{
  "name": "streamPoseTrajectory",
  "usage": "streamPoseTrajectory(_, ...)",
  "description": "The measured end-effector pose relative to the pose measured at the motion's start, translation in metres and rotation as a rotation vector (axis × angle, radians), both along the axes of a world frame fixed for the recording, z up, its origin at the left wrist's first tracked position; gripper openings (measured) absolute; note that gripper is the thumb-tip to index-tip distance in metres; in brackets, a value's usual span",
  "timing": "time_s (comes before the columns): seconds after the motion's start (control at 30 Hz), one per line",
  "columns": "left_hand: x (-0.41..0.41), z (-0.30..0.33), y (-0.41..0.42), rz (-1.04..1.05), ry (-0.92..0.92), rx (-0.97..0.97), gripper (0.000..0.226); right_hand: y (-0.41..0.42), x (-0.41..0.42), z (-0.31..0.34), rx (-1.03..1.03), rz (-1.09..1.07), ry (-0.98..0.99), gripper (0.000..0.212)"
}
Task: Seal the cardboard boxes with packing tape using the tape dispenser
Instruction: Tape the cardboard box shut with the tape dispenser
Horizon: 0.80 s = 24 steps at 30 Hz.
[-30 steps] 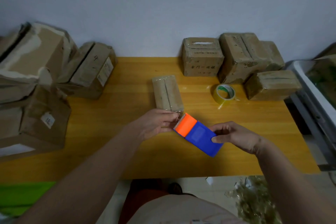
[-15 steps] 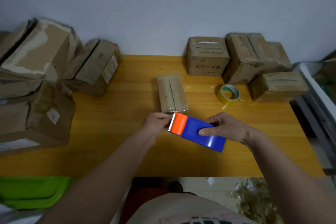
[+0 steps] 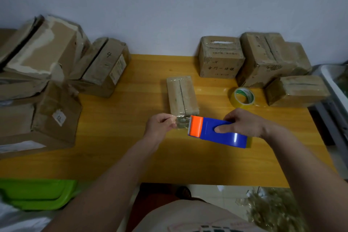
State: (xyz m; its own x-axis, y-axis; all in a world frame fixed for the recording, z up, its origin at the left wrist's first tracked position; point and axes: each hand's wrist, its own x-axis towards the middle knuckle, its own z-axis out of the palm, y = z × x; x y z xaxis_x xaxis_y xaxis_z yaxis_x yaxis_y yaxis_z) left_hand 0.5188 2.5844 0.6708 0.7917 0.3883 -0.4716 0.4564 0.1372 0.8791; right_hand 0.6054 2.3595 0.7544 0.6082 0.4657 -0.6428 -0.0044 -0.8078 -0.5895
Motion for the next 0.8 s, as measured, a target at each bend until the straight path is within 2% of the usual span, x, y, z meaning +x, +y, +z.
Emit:
streamPoseTrajectory(0.1, 0.003, -0.011, -0.001, 0.074, -0.001, 0.031, 0.012, 0.013, 0.009, -0.003, -0.081, -0.006, -0.084, 0.027)
streamPoseTrajectory(0.3, 0.008, -0.021, -0.004, 0.116, 0.083, 0.465, 0.018, 0.045, 0.019, 0.001, -0.238, 0.082, -0.221, 0.035)
streamPoseTrajectory(0.53, 0.018, -0.023, -0.002, 0.035, 0.133, 0.584, 0.021, 0.074, 0.027, 0.002, -0.403, 0.130, -0.293, 0.045)
streamPoseTrajectory(0.7, 0.022, -0.040, 0.001, 0.003, 0.234, 0.505, 0.039, 0.079, 0.030, -0.001, -0.418, 0.109, -0.239, 0.043)
streamPoseTrajectory(0.77, 0.019, -0.043, 0.002, -0.011, 0.310, 0.610, 0.043, 0.077, 0.031, 0.001, -0.416, 0.109, -0.230, 0.044)
streamPoseTrajectory(0.8, 0.014, -0.042, 0.001, -0.009, 0.290, 0.699, 0.046, 0.075, 0.032, 0.000, -0.408, 0.110, -0.227, 0.045)
